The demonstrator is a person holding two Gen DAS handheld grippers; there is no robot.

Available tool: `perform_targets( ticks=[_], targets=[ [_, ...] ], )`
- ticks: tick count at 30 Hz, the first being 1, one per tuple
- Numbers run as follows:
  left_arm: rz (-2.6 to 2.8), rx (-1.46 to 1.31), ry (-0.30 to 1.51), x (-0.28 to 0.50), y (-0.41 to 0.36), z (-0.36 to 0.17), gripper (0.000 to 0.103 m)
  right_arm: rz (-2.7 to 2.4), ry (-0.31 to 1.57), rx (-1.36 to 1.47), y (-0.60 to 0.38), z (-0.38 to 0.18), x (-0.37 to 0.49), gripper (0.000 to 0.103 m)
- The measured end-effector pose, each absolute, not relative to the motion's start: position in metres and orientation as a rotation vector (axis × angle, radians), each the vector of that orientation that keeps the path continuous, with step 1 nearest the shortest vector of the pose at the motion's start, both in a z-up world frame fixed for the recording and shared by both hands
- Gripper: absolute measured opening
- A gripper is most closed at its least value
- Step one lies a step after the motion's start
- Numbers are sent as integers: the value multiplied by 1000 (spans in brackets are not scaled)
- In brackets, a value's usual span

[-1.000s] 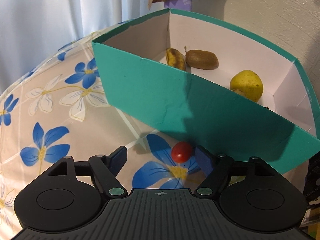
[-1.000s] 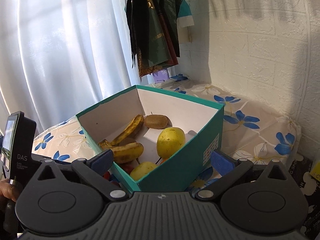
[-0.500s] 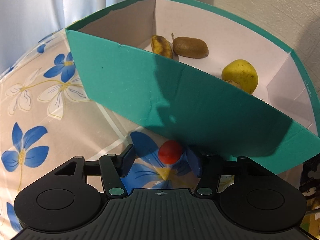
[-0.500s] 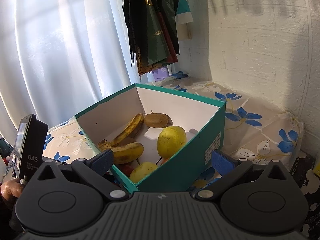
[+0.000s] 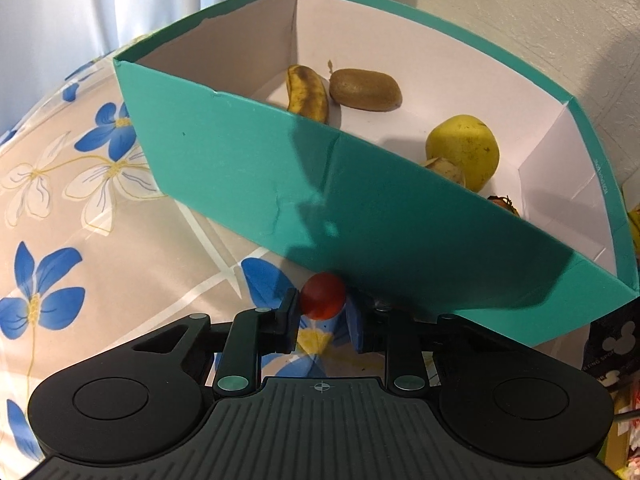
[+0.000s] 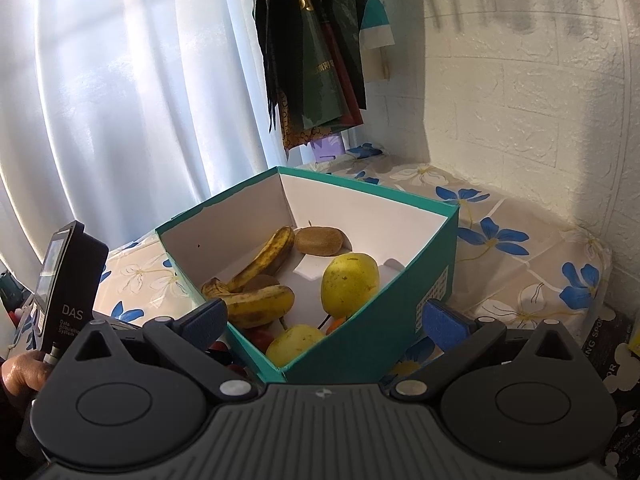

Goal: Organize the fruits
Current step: 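Lift the tomato with the left gripper while the right gripper moves to another tomato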

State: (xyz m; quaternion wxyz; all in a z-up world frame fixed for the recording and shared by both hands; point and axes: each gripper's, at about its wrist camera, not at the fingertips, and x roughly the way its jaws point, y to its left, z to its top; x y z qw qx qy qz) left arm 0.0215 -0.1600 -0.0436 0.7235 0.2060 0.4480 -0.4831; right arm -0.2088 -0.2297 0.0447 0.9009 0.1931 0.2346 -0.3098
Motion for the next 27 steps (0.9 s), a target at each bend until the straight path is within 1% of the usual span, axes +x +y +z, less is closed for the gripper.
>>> perform_targets(
  ticks=[8, 11, 14, 15, 17, 19, 20, 21, 22, 23, 24, 27],
  targets=[
    [-1029, 344, 905, 13, -126, 0, 28, -561, 479, 358, -212, 56, -206, 103],
    [-988, 299, 900, 14, -109, 13, 28, -490, 489, 332, -200, 58, -201, 103],
    [-950, 274, 906, 20, -98, 18, 28, -427, 504, 314, -189, 59, -194, 101],
    [-934, 264, 908, 21, -94, 18, 28, -408, 508, 306, -186, 59, -192, 97],
    [-914, 247, 910, 24, -86, 20, 28, -375, 521, 283, -178, 59, -187, 95],
    [-896, 233, 911, 28, -76, 22, 28, -344, 539, 267, -172, 57, -181, 90],
    [-886, 225, 911, 29, -71, 24, 28, -330, 552, 261, -170, 56, -178, 83],
    [-878, 218, 911, 30, -68, 24, 28, -317, 571, 253, -167, 53, -174, 74],
    [-872, 212, 911, 31, -65, 24, 28, -303, 592, 246, -165, 50, -169, 70],
    [-863, 205, 913, 31, -60, 25, 28, -291, 609, 239, -163, 47, -165, 60],
    [-858, 201, 913, 31, -57, 26, 28, -280, 628, 232, -161, 42, -161, 55],
    [-853, 201, 908, 31, -52, 27, 28, -290, 689, 219, -158, 22, -143, 54]
  ],
)
